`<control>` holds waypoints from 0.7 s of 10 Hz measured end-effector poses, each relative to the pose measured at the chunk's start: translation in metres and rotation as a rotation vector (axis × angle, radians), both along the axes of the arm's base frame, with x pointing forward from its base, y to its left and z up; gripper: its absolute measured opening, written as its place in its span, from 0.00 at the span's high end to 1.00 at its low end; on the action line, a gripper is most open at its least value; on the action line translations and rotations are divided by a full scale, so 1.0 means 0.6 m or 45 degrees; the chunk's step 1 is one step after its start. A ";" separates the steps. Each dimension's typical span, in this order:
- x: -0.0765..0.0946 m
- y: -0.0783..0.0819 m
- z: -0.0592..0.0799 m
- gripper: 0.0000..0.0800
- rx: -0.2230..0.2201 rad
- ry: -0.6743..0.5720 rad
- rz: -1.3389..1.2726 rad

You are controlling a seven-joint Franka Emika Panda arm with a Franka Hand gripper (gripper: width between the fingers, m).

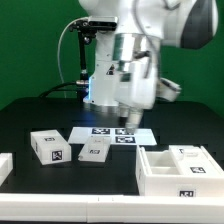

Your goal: Assemble cabinet

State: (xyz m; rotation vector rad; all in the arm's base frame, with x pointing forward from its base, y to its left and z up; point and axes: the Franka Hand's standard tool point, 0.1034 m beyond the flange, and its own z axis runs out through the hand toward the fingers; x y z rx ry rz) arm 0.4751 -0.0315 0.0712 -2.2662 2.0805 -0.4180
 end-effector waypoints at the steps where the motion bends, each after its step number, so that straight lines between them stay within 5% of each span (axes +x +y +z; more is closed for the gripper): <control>1: -0.028 -0.048 -0.003 0.00 -0.023 0.000 -0.015; 2: -0.035 -0.067 -0.005 0.00 -0.018 -0.004 -0.064; 7: -0.038 -0.065 -0.008 0.00 -0.021 -0.012 -0.077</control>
Offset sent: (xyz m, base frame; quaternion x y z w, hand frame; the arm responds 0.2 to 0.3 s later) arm 0.0000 0.0000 0.0000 0.0000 0.0000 0.0000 1.0000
